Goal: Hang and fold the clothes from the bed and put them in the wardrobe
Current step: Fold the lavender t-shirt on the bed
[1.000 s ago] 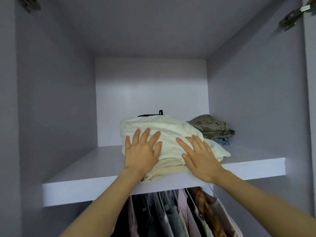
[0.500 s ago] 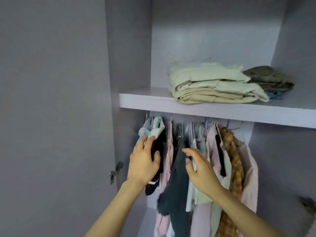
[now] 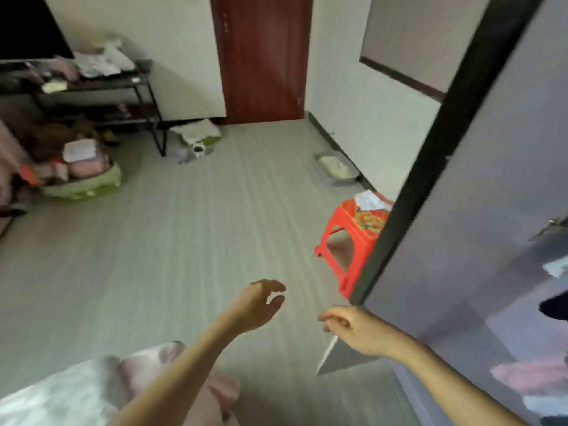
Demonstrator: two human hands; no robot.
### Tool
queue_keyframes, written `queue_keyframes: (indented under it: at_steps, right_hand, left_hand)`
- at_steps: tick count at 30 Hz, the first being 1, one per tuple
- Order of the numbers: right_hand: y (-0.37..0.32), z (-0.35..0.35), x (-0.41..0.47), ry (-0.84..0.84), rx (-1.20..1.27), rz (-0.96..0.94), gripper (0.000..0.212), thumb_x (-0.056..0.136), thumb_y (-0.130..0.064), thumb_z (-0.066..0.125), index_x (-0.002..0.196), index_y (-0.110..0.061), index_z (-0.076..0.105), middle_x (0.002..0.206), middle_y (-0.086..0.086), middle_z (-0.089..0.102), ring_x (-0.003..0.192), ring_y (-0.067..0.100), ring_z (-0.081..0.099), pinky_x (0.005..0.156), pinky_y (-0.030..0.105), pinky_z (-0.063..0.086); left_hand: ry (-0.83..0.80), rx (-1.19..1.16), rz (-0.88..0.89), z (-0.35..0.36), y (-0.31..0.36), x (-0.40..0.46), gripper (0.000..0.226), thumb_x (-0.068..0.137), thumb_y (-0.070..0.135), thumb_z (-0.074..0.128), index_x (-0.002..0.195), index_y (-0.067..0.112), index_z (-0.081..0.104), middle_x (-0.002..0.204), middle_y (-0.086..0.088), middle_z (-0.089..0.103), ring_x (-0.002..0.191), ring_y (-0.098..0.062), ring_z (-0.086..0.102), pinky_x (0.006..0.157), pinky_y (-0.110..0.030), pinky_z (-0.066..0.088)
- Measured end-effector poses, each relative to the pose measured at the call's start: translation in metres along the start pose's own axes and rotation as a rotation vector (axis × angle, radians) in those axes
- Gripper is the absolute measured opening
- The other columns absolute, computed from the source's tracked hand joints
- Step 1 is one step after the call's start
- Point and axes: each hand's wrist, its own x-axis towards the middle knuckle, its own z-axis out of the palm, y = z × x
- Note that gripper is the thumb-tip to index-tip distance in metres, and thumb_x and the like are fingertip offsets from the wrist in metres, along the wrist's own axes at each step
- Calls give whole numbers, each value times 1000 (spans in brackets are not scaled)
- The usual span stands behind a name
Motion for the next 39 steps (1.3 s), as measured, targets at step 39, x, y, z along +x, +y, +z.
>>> queue_keyframes:
  at_steps: [39]
  right_hand:
    - [-612,279,530,-971,-351,-1016,21,95,-6,42,93,-20,58,81,1,65,77,21,62,75,24,45]
  left_hand:
    - [1658,-405,-1498,-319,-456,-122,23,93,13,51,112,12,65,105,1,67,89,-8,58,79,-16,40]
